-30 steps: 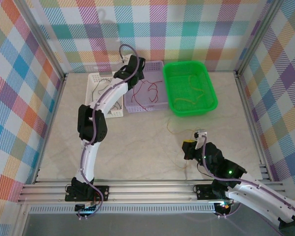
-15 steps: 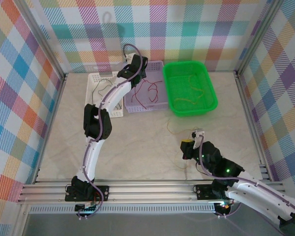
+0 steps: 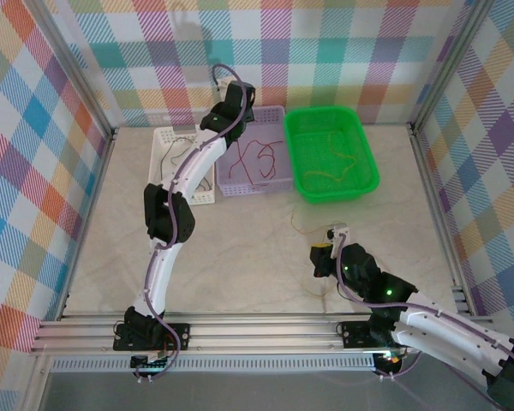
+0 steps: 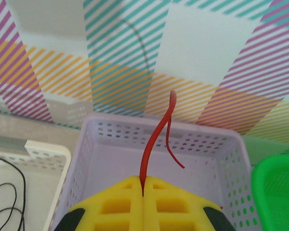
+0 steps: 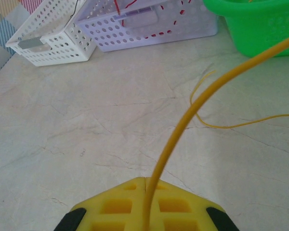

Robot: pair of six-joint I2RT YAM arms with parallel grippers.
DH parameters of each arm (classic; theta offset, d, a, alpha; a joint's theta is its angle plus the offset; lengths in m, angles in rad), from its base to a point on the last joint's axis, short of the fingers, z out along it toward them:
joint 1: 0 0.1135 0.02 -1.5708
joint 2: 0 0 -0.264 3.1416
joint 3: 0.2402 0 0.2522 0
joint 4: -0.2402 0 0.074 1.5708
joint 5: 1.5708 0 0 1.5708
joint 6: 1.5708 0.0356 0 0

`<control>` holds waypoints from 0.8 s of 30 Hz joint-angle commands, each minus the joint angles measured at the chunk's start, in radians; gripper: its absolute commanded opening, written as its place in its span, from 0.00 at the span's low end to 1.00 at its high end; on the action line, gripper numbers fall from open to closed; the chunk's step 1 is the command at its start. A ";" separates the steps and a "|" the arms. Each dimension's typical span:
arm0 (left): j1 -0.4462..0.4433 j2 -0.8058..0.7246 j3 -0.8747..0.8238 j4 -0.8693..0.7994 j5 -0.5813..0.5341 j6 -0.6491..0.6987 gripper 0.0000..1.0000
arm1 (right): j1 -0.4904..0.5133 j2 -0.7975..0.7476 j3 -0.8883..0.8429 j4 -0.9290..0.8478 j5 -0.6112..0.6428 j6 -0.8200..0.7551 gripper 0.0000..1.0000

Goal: Untangle the cables

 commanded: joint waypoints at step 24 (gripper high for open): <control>0.000 0.095 -0.144 0.009 0.049 -0.046 0.00 | -0.005 0.030 -0.002 0.074 -0.015 -0.026 0.00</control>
